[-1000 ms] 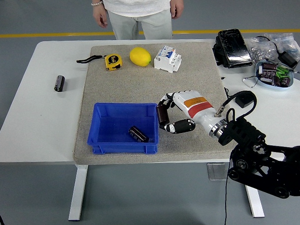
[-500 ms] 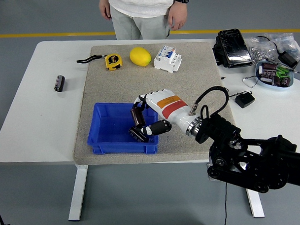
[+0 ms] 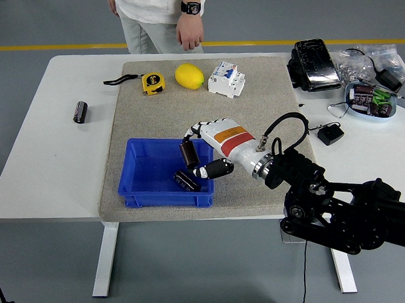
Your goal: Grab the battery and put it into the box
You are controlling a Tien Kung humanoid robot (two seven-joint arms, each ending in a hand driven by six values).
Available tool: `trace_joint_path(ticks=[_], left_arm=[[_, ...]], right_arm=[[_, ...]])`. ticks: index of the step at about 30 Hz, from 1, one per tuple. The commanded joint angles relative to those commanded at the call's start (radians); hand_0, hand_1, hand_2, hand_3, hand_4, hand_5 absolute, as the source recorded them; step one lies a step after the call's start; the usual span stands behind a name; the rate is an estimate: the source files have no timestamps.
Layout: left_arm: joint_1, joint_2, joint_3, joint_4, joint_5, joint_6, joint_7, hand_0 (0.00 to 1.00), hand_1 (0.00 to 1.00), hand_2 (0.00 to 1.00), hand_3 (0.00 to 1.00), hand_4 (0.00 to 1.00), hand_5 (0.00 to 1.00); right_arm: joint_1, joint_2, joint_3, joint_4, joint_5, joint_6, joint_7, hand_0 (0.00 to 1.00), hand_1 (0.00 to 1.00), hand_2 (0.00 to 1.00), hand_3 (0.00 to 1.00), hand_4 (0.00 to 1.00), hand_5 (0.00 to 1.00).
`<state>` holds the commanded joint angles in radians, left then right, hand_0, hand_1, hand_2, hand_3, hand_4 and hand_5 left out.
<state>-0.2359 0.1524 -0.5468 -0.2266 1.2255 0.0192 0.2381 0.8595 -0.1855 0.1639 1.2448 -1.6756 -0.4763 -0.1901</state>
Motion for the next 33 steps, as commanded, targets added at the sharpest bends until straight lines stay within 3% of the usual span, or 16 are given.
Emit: trace_joint_path(ticks=[13, 15, 19, 21, 22, 26, 27, 28, 31, 33], left_arm=[[0.001, 0.0, 0.001, 0.0, -0.002, 0.001, -0.003, 0.742, 0.732, 0.788, 0.619, 0.623, 0.51], [0.002, 0.0, 0.002, 0.001, -0.002, 0.002, -0.004, 0.742, 0.732, 0.788, 0.619, 0.623, 0.51], [0.0, -0.001, 0.002, 0.002, -0.001, 0.006, -0.006, 0.744, 0.734, 0.788, 0.619, 0.622, 0.51], [-0.003, 0.0, 0.008, 0.003, -0.008, 0.009, -0.008, 0.744, 0.734, 0.788, 0.619, 0.622, 0.51], [-0.004, 0.0, 0.011, 0.004, -0.012, 0.011, -0.009, 0.743, 0.732, 0.787, 0.617, 0.622, 0.509], [-0.007, 0.0, 0.025, 0.005, -0.034, 0.018, -0.013, 0.743, 0.732, 0.787, 0.617, 0.622, 0.509], [-0.008, 0.001, 0.029, 0.005, -0.039, 0.019, -0.014, 0.743, 0.732, 0.787, 0.617, 0.622, 0.509], [-0.009, 0.001, 0.031, 0.006, -0.042, 0.02, -0.015, 0.744, 0.731, 0.788, 0.616, 0.622, 0.51], [-0.01, 0.0, 0.031, 0.007, -0.042, 0.022, -0.016, 0.744, 0.731, 0.788, 0.616, 0.622, 0.51], [-0.009, -0.001, 0.03, 0.008, -0.04, 0.024, -0.016, 0.744, 0.731, 0.788, 0.616, 0.622, 0.51]], right_arm=[[-0.009, -0.018, 0.031, 0.023, -0.016, -0.011, -0.01, 0.741, 0.753, 0.837, 0.827, 0.951, 0.286], [-0.015, -0.029, 0.046, 0.038, -0.018, -0.021, -0.012, 0.741, 0.753, 0.837, 0.827, 0.951, 0.286], [-0.042, -0.069, 0.104, 0.083, 0.054, -0.09, 0.028, 0.734, 0.739, 0.813, 0.818, 0.943, 0.296], [-0.073, -0.101, 0.141, 0.116, 0.136, -0.148, 0.094, 0.734, 0.739, 0.813, 0.818, 0.943, 0.296], [-0.091, -0.115, 0.16, 0.132, 0.182, -0.169, 0.136, 0.715, 0.728, 0.782, 0.808, 0.974, 0.389], [-0.173, -0.167, 0.251, 0.185, 0.351, -0.169, 0.302, 0.715, 0.728, 0.782, 0.808, 0.974, 0.389], [-0.192, -0.179, 0.275, 0.19, 0.39, -0.155, 0.341, 0.715, 0.728, 0.782, 0.808, 0.974, 0.389], [-0.22, -0.193, 0.315, 0.191, 0.435, -0.122, 0.387, 0.81, 0.806, 0.831, 0.844, 0.998, 0.694], [-0.274, -0.216, 0.402, 0.178, 0.559, -0.044, 0.51, 0.81, 0.806, 0.831, 0.844, 0.998, 0.694], [-0.317, -0.227, 0.463, 0.162, 0.643, 0.007, 0.554, 0.81, 0.806, 0.831, 0.844, 0.998, 0.694]])
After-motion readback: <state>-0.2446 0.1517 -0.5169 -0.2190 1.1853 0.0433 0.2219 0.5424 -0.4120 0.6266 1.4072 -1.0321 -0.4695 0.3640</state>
